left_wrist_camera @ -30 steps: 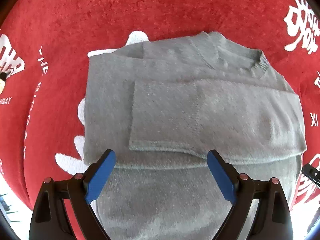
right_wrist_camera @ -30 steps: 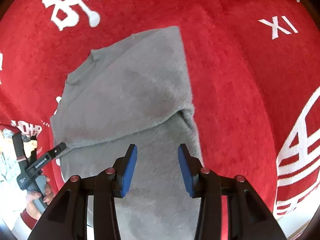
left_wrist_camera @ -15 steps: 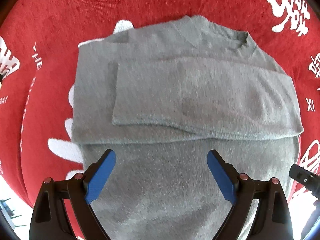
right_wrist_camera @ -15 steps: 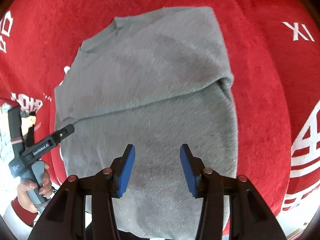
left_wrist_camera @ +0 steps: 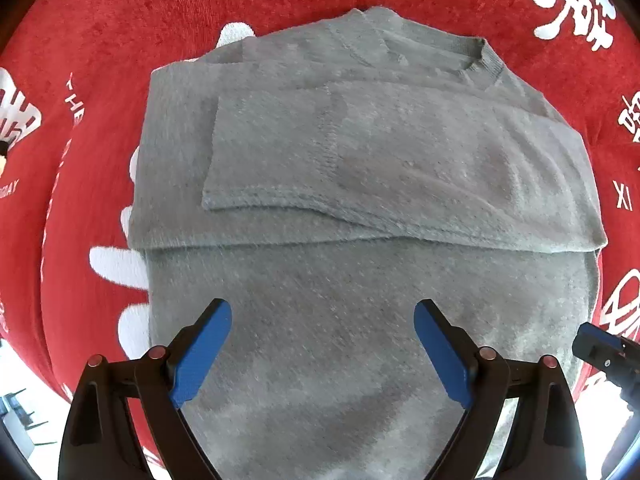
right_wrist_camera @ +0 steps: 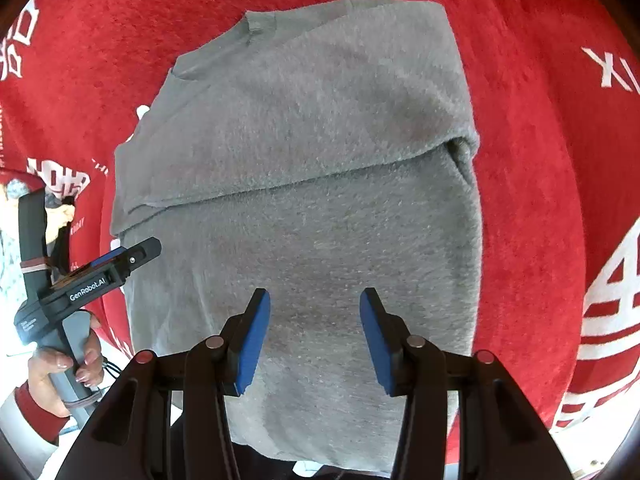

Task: Fold small clothes

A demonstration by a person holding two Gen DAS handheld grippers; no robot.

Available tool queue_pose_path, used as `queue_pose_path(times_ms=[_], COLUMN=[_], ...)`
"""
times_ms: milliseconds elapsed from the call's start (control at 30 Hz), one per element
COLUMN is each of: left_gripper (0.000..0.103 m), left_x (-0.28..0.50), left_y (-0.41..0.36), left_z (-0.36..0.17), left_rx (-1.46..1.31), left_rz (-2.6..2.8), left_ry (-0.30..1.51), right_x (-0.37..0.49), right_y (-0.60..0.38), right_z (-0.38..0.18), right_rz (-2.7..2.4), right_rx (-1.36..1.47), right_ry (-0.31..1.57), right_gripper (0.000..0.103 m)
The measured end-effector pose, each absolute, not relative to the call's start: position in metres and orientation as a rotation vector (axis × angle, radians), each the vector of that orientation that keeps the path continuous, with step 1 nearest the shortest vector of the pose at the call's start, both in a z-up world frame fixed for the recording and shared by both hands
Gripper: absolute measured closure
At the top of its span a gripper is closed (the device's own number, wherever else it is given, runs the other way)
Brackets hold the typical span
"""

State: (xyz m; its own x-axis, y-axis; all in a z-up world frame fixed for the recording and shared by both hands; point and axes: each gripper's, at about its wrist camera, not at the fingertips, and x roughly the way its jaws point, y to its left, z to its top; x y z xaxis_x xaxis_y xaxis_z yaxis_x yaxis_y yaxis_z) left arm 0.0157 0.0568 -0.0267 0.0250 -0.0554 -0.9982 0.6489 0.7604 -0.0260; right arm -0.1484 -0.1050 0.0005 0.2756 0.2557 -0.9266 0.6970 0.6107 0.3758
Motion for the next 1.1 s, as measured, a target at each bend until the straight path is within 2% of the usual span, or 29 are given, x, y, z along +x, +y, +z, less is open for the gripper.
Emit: queue_pose_path(times_ms=[433, 733, 833, 1100], left_gripper=[0.010, 0.010, 0.010, 0.010], left_x=[-0.048, -0.067, -0.071, -0.091], left_y=[0.046, 0.096, 0.111, 0.180], left_z=[-0.007, 0.011, 0.007, 0.006], left_rx=[0.486, 0.478, 0.474, 0.411], left_rz=[-0.502, -0.457, -0.469, -0.527], left_ry=[1.462, 1.491, 1.504, 1.511], right_x=[-0.163, -0.185, -0.194, -0.221], right_y=[-0.129, -0.119, -0.105, -0.044], right_z=[0.009, 0.002, -0.001, -0.013], right_rz=[-0.292, -0.240, -0.211, -0.115], right_rx=[0.895, 0.978, 0.996, 0.985], right_ry=[1.302, 1.295, 1.289, 1.332], right_gripper=[0.052, 0.052, 0.045, 0.045])
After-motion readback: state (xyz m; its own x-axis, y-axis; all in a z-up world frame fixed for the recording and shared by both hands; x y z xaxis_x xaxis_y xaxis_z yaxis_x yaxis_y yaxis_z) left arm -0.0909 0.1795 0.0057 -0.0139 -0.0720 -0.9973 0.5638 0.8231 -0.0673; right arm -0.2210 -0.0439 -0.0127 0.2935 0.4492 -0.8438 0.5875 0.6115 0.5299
